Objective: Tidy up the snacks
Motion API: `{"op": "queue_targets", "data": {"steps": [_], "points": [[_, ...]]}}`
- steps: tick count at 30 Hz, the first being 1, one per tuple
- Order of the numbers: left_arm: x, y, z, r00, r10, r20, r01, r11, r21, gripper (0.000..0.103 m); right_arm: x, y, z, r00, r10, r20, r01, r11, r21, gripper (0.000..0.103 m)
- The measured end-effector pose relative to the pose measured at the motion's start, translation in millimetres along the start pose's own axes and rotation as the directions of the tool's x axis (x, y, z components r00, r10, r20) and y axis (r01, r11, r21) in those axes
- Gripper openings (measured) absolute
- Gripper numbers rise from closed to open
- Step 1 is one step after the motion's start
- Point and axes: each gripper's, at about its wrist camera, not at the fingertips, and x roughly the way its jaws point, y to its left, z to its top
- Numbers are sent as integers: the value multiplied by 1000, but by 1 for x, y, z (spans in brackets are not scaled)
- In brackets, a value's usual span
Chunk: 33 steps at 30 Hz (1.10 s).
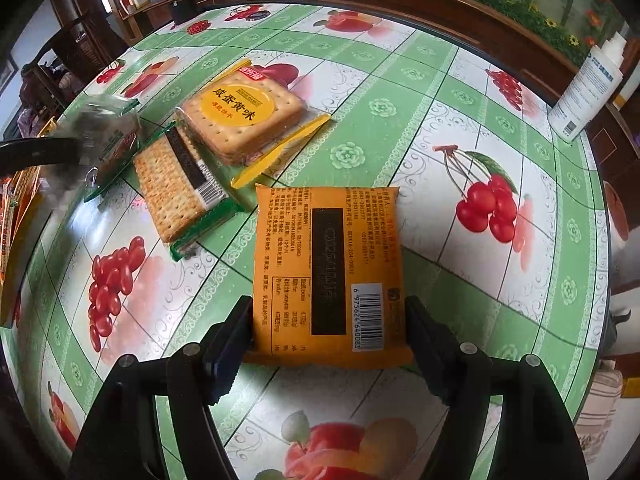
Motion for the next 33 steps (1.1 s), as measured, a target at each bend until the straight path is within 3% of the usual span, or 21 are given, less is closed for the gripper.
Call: {"op": "queue_targets", "data": {"steps": [5, 7, 10, 11, 13, 16, 17, 19, 21, 23, 27, 29, 33], "points": [[-50, 67, -18, 995, 94, 39, -90, 993, -77, 30, -2, 3, -4, 1000, -3, -12, 3, 1000, 5, 77], [-56, 104, -21, 987, 158, 26, -152, 976, -153, 30, -3, 4, -5, 1000, -6, -15, 6, 1000, 10, 77], [-46, 153, -21, 985, 164, -60, -174, 951, -256, 30, -3, 4, -6, 1000, -10, -15, 11, 1000, 27, 77], [-42, 164, -21, 982, 163, -91, -182, 947, -266, 30, -3, 4, -6, 1000, -13, -17, 14, 999, 33, 77], [-48, 178, -25, 969, 234, -84, -249, 923, -293, 30, -3, 5, -6, 1000, -16, -21, 17, 999, 40, 77], [-60, 189, -26, 970, 232, -78, -245, 908, -339, 32, -3, 5, -6, 999, -22, -26, 23, 998, 52, 77], [-66, 188, -25, 976, 213, -48, -216, 910, -353, 32, -3, 6, -6, 999, -22, -26, 23, 998, 55, 77], [-71, 169, -17, 993, 121, -15, -120, 943, -309, 33, -3, 6, -7, 999, -21, -27, 23, 998, 58, 77], [-64, 137, -10, 998, 52, -29, -58, 969, -240, 44, -3, 6, -6, 999, -21, -30, 23, 998, 57, 77], [-44, 97, 0, 998, -17, -59, 7, 986, -166, 57, -2, 6, -6, 999, -21, -34, 22, 998, 55, 77], [4, 40, 24, 986, -122, -116, 106, 985, -137, 57, -2, 6, -6, 999, -17, -33, 19, 999, 51, 78], [25, 19, 31, 981, -131, -142, 111, 984, -141, 57, -1, 5, -6, 999, -15, -32, 17, 999, 50, 80], [61, -14, 38, 977, -67, -204, 56, 997, -62, 57, -1, 4, -6, 1000, -9, -27, 11, 999, 42, 82]]}}
